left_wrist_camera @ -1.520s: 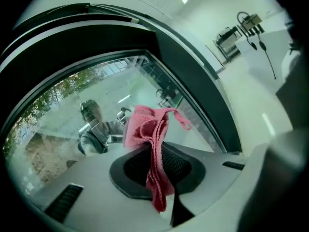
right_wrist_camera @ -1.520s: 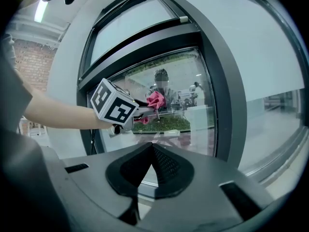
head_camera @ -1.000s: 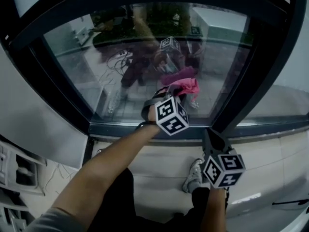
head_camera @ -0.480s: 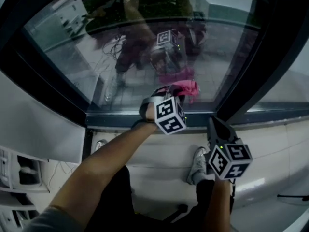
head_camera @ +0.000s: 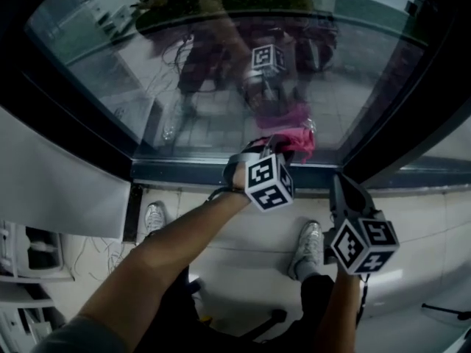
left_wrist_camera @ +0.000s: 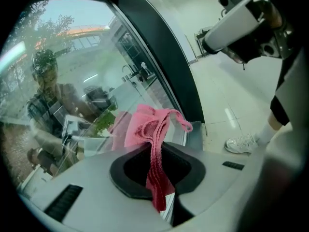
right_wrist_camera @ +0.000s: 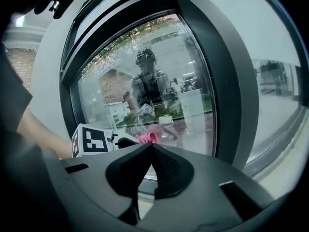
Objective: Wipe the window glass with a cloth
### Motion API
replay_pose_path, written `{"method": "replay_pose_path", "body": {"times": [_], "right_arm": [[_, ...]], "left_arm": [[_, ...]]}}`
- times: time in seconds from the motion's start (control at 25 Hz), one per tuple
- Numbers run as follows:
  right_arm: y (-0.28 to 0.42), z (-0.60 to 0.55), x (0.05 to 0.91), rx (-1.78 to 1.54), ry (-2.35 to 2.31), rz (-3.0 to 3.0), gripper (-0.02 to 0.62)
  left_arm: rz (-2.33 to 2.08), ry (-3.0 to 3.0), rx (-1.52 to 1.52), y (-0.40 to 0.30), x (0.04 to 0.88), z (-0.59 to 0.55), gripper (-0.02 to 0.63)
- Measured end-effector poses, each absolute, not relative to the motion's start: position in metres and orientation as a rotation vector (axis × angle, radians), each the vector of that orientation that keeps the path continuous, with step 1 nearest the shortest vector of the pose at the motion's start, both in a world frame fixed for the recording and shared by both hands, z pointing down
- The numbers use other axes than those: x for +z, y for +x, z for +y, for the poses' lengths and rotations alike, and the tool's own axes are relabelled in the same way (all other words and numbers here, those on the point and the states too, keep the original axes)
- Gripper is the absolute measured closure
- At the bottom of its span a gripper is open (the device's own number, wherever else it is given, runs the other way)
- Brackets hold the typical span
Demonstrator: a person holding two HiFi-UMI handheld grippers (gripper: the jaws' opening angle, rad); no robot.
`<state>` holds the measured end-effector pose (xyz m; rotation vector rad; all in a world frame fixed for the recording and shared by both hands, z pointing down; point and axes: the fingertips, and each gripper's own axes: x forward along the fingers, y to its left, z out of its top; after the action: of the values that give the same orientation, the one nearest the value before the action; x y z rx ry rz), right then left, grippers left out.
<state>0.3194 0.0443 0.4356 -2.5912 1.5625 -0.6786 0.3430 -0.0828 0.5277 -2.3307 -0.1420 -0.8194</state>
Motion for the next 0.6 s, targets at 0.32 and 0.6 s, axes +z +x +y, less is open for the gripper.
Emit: {"method": "replay_pose_path", "body": {"times": [0.32, 0.6], "right_arm": [[0.314, 0.023, 0.464, -0.754, -2.535, 1.601, 0.595], [0.303, -0.002, 0.463, -0.754, -2.538, 1.662, 0.595]], "left_arm": [[-0.081, -2.677, -0.759, 0.331, 0.551, -0.092, 0.563], [0.066, -2.961, -0.726, 0.316, 0.552, -0.112, 0.563]]}}
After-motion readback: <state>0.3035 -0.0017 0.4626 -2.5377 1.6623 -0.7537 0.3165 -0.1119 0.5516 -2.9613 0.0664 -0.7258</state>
